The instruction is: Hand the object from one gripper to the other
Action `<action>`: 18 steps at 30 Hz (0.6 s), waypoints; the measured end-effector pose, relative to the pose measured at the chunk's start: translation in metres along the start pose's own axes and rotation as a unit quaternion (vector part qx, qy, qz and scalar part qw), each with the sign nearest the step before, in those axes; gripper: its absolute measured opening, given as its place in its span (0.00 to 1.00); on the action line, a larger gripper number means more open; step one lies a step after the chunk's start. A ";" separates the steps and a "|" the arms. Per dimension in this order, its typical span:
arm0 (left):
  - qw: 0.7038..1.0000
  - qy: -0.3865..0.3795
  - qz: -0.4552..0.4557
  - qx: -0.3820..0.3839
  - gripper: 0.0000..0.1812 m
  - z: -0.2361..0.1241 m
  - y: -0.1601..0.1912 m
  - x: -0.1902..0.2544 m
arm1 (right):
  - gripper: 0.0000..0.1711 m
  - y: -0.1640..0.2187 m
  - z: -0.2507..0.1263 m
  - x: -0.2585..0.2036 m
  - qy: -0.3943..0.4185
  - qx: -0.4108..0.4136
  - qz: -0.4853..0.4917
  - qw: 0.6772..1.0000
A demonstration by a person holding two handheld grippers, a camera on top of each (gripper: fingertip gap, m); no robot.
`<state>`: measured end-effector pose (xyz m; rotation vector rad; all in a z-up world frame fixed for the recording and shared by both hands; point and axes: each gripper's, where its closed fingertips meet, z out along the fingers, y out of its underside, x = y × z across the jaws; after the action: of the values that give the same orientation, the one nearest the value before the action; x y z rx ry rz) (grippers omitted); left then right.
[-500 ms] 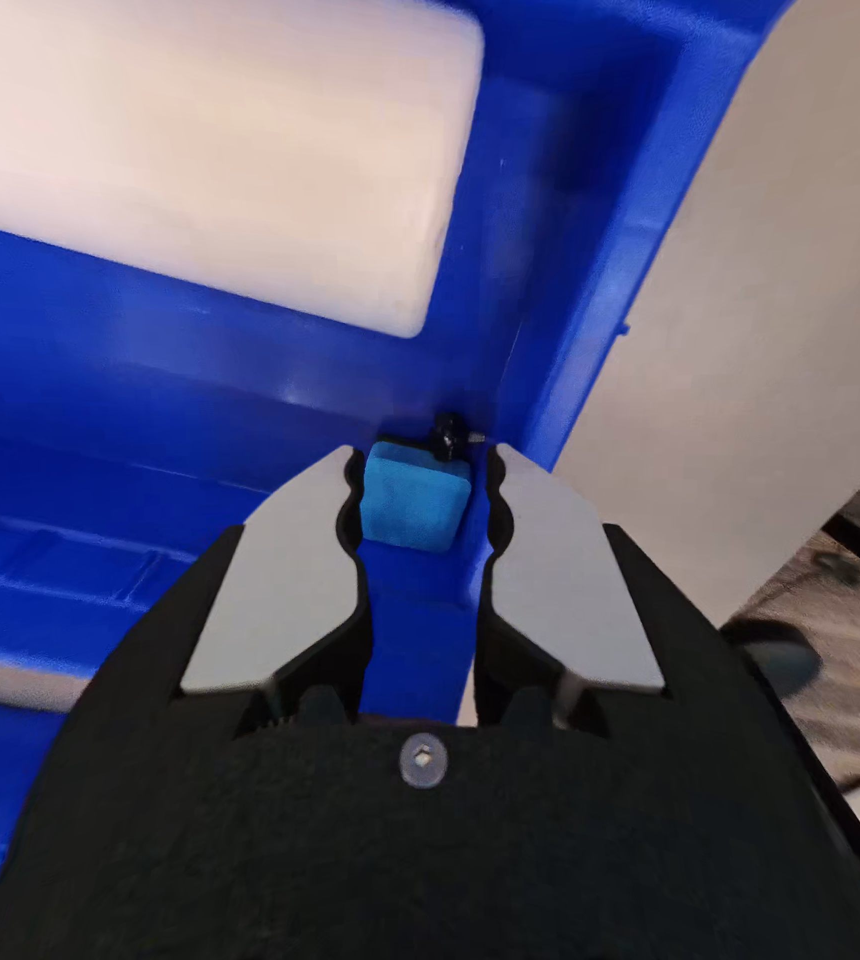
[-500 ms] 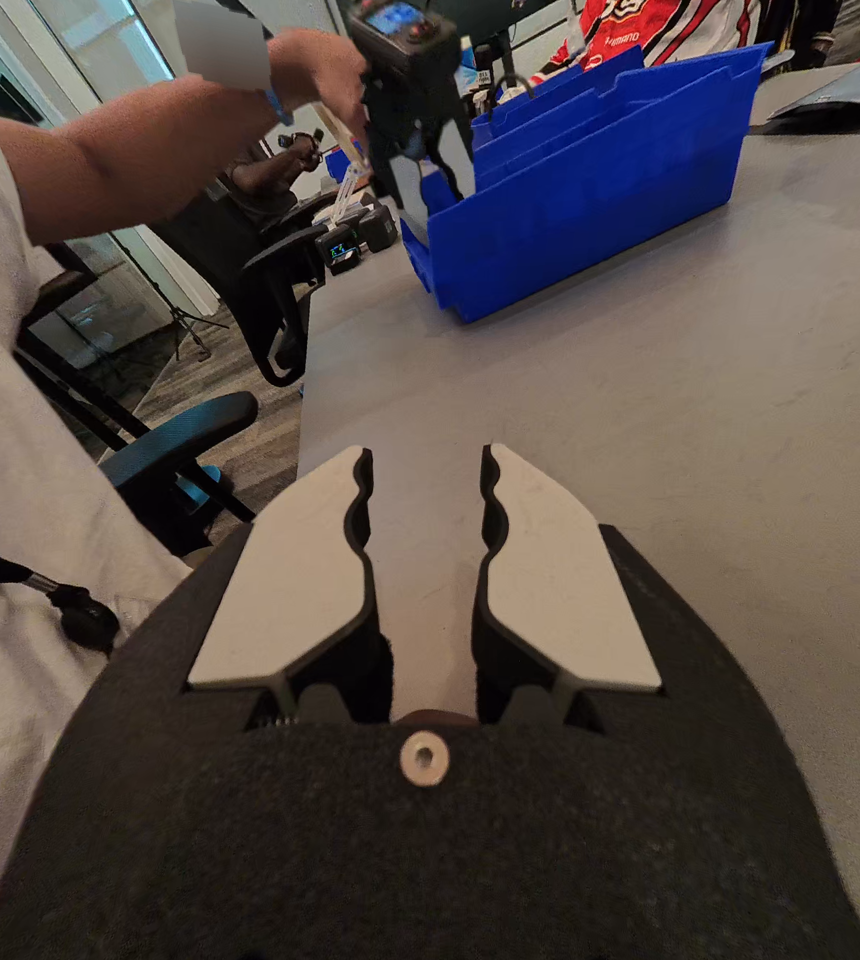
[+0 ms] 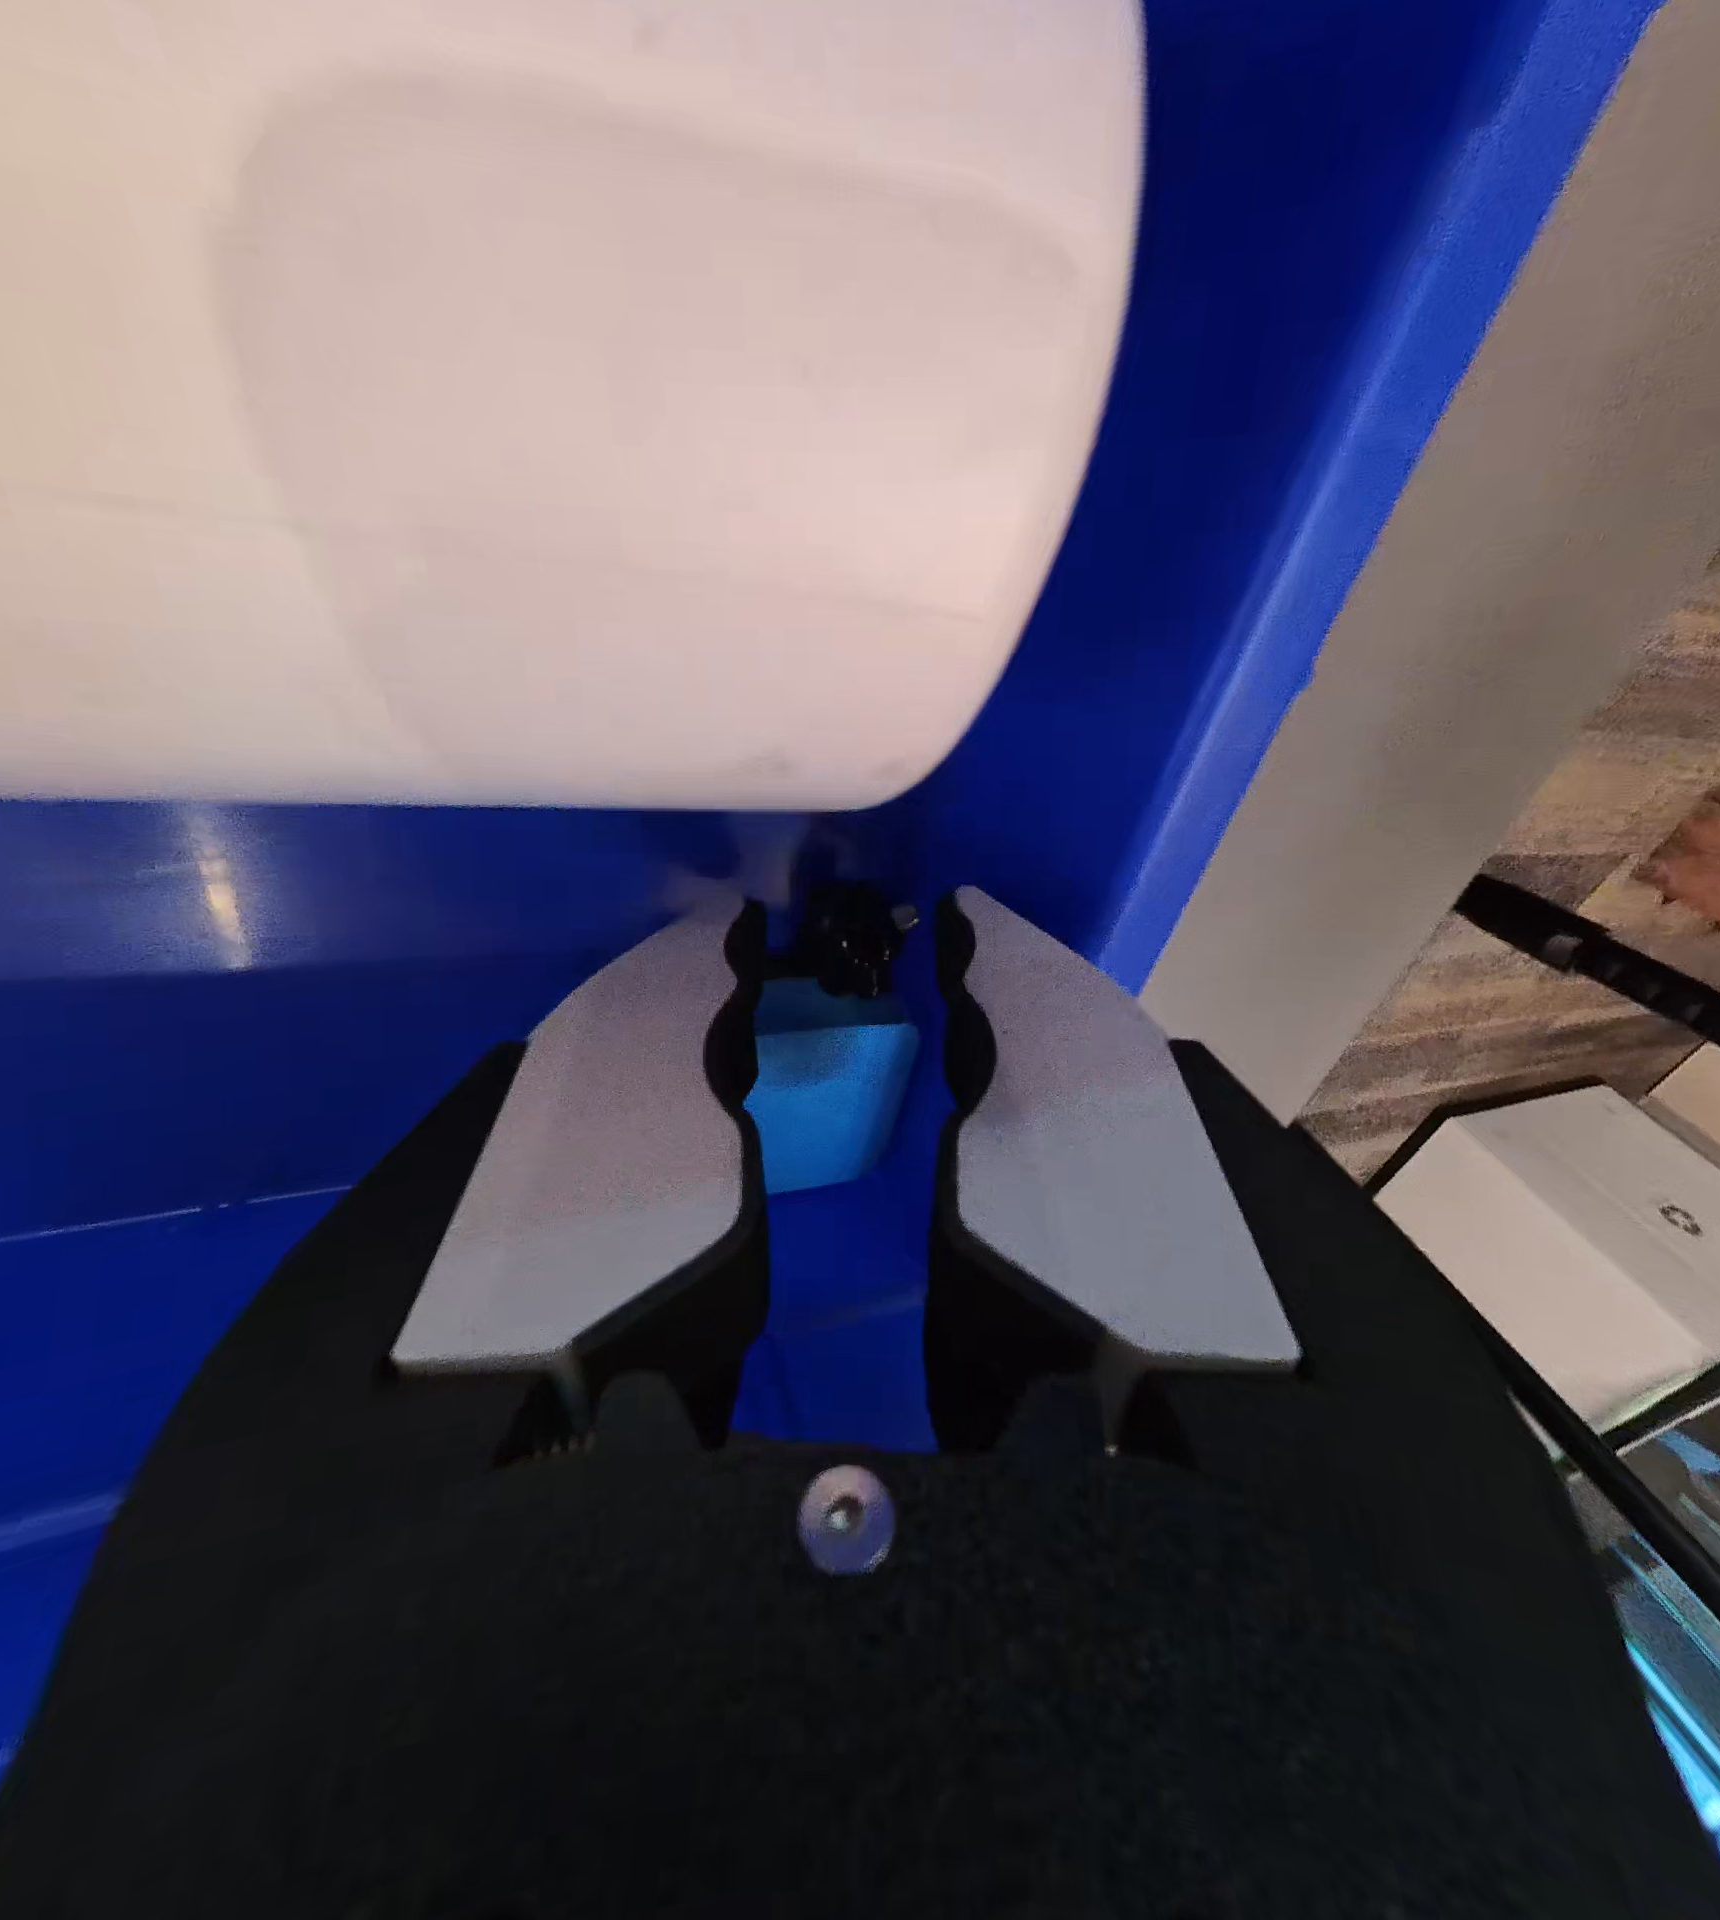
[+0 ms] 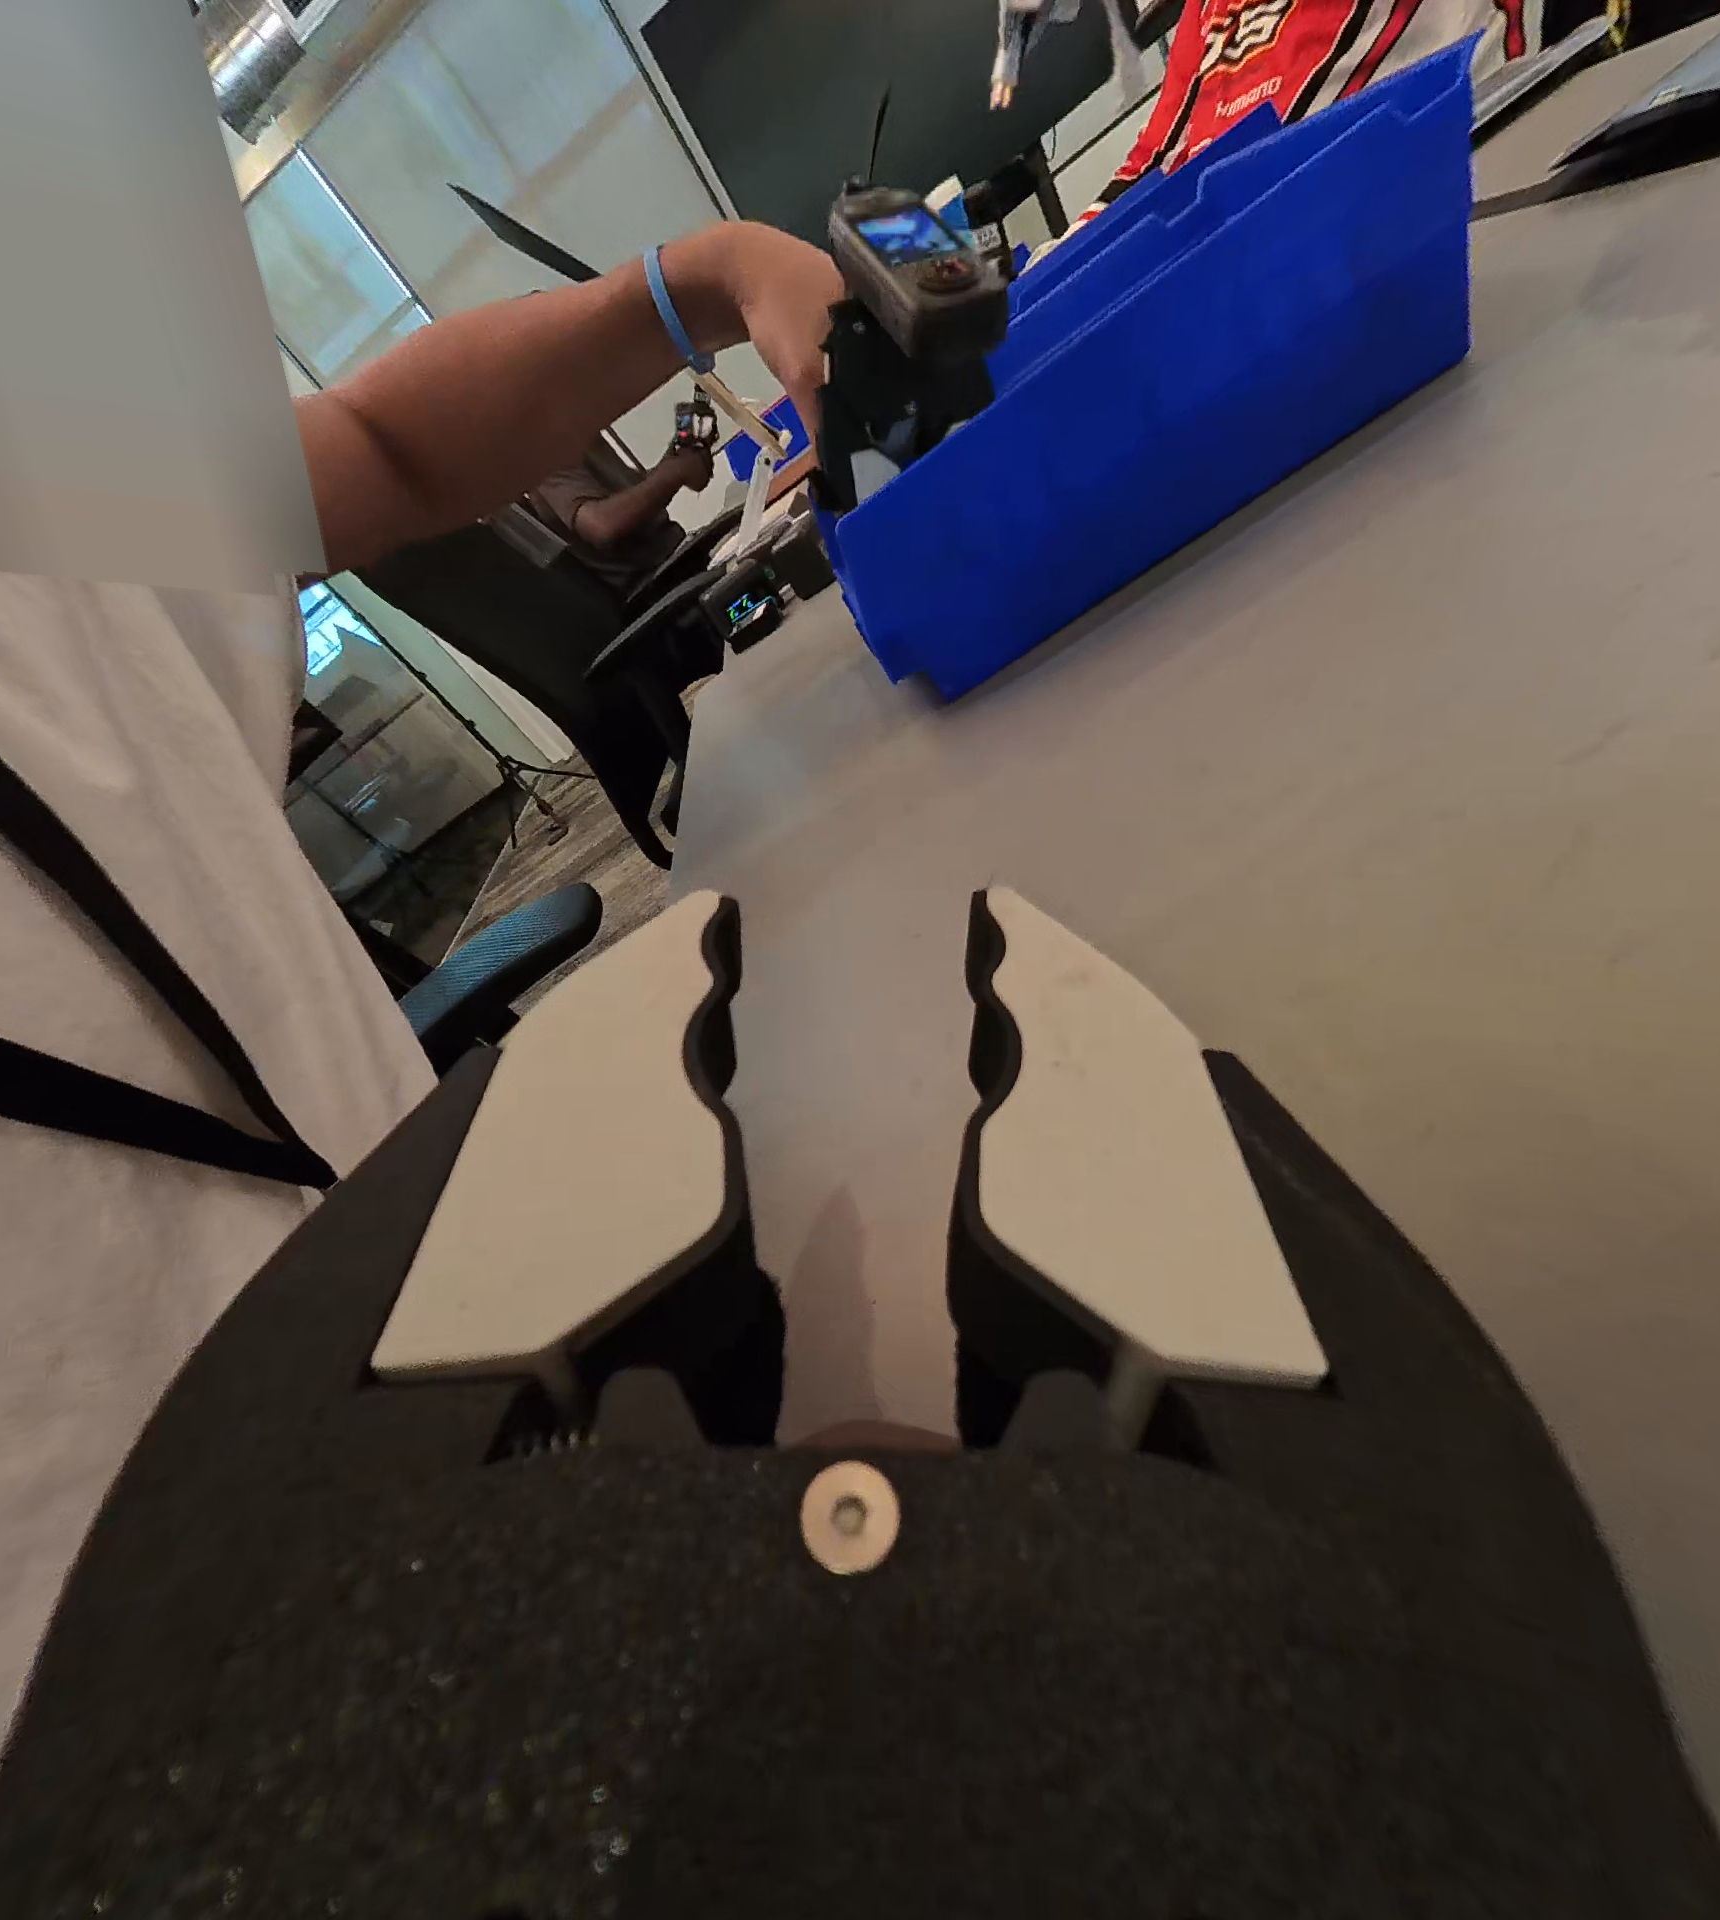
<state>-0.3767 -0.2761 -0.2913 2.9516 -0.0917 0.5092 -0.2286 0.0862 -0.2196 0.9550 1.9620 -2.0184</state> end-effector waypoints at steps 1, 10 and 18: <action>1.000 -0.011 0.002 -0.013 0.17 0.003 0.003 -0.004 | 0.24 0.001 0.001 -0.001 -0.003 -0.002 -0.001 1.000; 0.990 -0.127 0.025 -0.047 0.16 -0.001 0.004 -0.024 | 0.24 0.003 0.002 -0.007 -0.011 -0.013 -0.011 1.000; 0.980 -0.195 -0.036 -0.029 0.12 -0.008 0.010 -0.034 | 0.24 0.003 -0.002 -0.010 -0.014 -0.012 -0.009 1.000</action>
<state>-0.4122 -0.2838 -0.2943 2.9407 -0.0399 -0.0851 -0.2184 0.0847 -0.2162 0.9014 1.9820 -2.0024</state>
